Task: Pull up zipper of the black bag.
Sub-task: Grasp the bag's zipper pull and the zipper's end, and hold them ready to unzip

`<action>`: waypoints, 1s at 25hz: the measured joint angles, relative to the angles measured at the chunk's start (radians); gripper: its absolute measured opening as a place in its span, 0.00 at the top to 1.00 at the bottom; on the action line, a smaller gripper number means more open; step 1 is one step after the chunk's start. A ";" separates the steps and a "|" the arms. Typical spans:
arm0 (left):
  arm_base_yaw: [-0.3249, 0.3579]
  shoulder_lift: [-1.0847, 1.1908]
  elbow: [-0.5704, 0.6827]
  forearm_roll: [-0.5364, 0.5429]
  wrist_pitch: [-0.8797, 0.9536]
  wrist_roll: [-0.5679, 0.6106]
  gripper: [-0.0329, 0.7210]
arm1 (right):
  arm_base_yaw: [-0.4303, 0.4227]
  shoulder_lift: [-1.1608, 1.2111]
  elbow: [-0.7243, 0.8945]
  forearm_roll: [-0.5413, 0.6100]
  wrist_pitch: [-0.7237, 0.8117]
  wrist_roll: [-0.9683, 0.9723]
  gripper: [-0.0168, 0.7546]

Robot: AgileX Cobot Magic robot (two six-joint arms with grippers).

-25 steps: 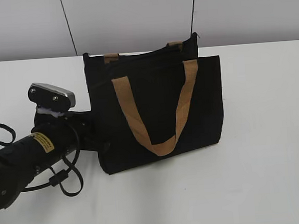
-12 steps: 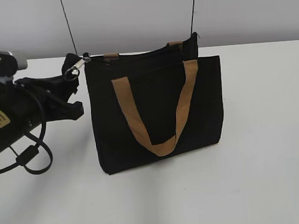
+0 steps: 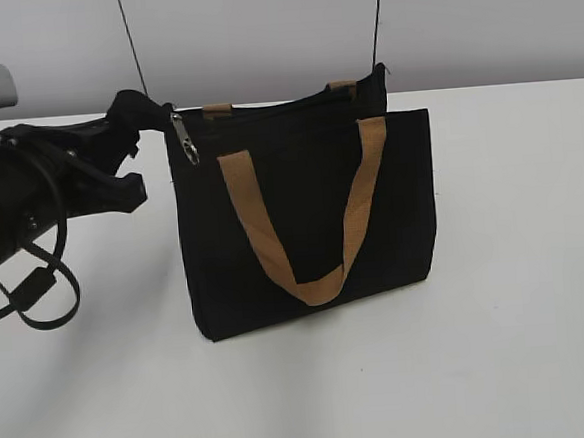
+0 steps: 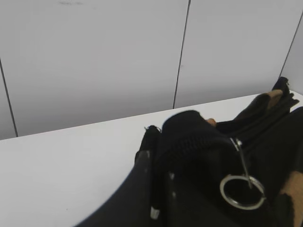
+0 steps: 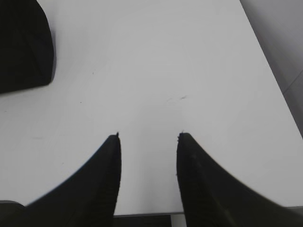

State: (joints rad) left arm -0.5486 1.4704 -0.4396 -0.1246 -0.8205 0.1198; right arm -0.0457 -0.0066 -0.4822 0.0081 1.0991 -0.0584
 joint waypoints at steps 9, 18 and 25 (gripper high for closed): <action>0.000 -0.080 0.001 0.041 0.014 0.001 0.95 | 0.006 0.014 -0.001 0.066 -0.001 -0.014 0.57; 0.000 -0.125 0.001 0.071 0.046 0.001 0.95 | 0.007 0.355 -0.021 0.479 -0.167 -0.476 0.57; 0.000 -0.130 0.001 0.075 0.050 0.002 0.95 | 0.129 0.656 -0.054 0.796 -0.329 -0.886 0.57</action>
State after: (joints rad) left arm -0.5486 1.3407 -0.4387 -0.0493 -0.7701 0.1217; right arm 0.0829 0.6494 -0.5357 0.8036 0.7700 -0.9448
